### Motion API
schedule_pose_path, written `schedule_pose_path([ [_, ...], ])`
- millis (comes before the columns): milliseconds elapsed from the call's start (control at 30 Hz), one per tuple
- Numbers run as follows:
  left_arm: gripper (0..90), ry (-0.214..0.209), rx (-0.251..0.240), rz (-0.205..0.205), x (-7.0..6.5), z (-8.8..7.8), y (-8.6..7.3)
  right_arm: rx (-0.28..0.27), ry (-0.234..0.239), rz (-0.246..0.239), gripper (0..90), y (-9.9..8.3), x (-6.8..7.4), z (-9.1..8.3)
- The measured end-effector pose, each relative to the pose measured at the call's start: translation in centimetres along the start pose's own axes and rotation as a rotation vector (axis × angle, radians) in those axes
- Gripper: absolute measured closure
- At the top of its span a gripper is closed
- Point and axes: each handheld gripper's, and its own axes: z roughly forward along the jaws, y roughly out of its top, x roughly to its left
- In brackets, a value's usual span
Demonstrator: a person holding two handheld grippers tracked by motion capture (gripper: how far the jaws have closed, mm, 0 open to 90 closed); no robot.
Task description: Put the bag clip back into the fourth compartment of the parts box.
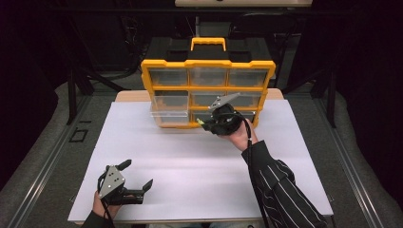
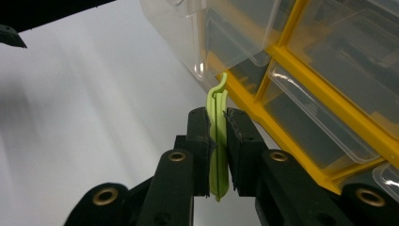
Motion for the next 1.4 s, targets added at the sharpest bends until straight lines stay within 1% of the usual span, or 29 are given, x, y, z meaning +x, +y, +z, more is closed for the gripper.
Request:
schedule_pose_path([
  [133, 0.2, 0.004, 0.000, -0.001, 0.1, 0.0, 0.0, -0.003, 0.000, 0.001, 80.5, 0.6, -0.3, -0.4],
  [333, 0.2, 0.005, 0.000, 0.001, 0.1, 0.0, 0.0, 0.003, -0.002, -0.016, 80.5, 1.7, -0.5, -0.8],
  [433, 0.3, 0.004, -0.001, 0.002, 0.1, -0.1, 0.0, -0.006, 0.004, -0.013, 80.5, 2.2, -0.7, -1.0],
  [667, 0.2, 0.004, -0.006, -0.002, 0.1, -0.1, 0.0, -0.005, -0.006, -0.027, 80.6, 3.3, -1.1, -1.6],
  [800, 0.2, 0.002, -0.006, 0.003, 0.1, -0.2, 0.0, -0.017, -0.007, -0.018, 80.5, 3.8, -1.4, -1.9],
  [1033, 0.2, -0.002, -0.007, 0.002, 0.1, -0.2, 0.1, -0.032, -0.020, -0.028, 80.6, 5.0, -1.5, -2.6],
  [1400, 0.2, 0.000, -0.008, -0.001, 0.1, -0.2, 0.1, -0.042, -0.025, -0.049, 80.6, 6.9, -1.5, -2.5],
])
